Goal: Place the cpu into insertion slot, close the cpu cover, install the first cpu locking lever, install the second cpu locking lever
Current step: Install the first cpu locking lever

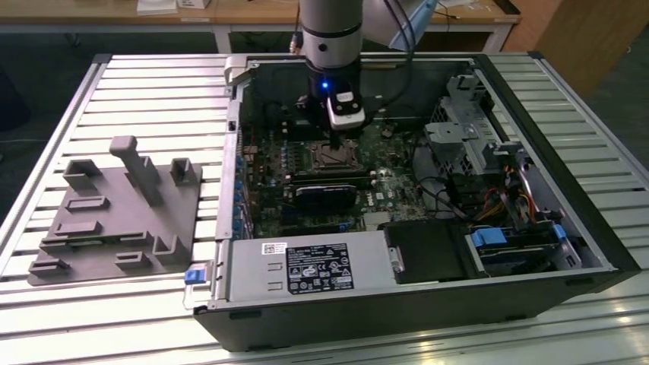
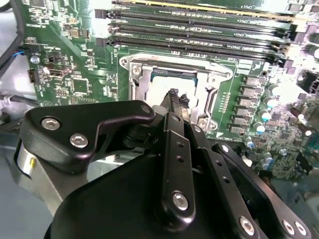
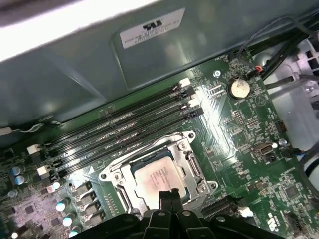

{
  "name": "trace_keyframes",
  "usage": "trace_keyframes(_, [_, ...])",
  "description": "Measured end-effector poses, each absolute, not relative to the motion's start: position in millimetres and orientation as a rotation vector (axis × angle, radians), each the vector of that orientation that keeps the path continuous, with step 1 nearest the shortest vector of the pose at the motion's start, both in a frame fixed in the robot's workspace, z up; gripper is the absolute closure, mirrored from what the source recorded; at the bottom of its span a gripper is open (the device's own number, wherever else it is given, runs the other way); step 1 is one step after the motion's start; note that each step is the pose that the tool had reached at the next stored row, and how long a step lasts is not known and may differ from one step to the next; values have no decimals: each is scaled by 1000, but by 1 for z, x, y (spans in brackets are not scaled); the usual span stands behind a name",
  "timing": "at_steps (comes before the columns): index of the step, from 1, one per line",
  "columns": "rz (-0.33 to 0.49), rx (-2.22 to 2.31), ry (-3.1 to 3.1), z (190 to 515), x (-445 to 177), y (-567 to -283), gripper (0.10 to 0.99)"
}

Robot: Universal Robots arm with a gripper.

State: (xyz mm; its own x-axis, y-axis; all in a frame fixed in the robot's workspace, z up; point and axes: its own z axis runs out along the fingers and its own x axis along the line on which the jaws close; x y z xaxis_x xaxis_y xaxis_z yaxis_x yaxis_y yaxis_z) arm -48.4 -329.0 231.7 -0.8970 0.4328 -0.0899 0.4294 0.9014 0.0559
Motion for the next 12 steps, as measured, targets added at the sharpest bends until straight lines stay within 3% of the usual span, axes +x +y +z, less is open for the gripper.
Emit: trace_keyframes(12, [52,674,2965,246,-48,-329,980])
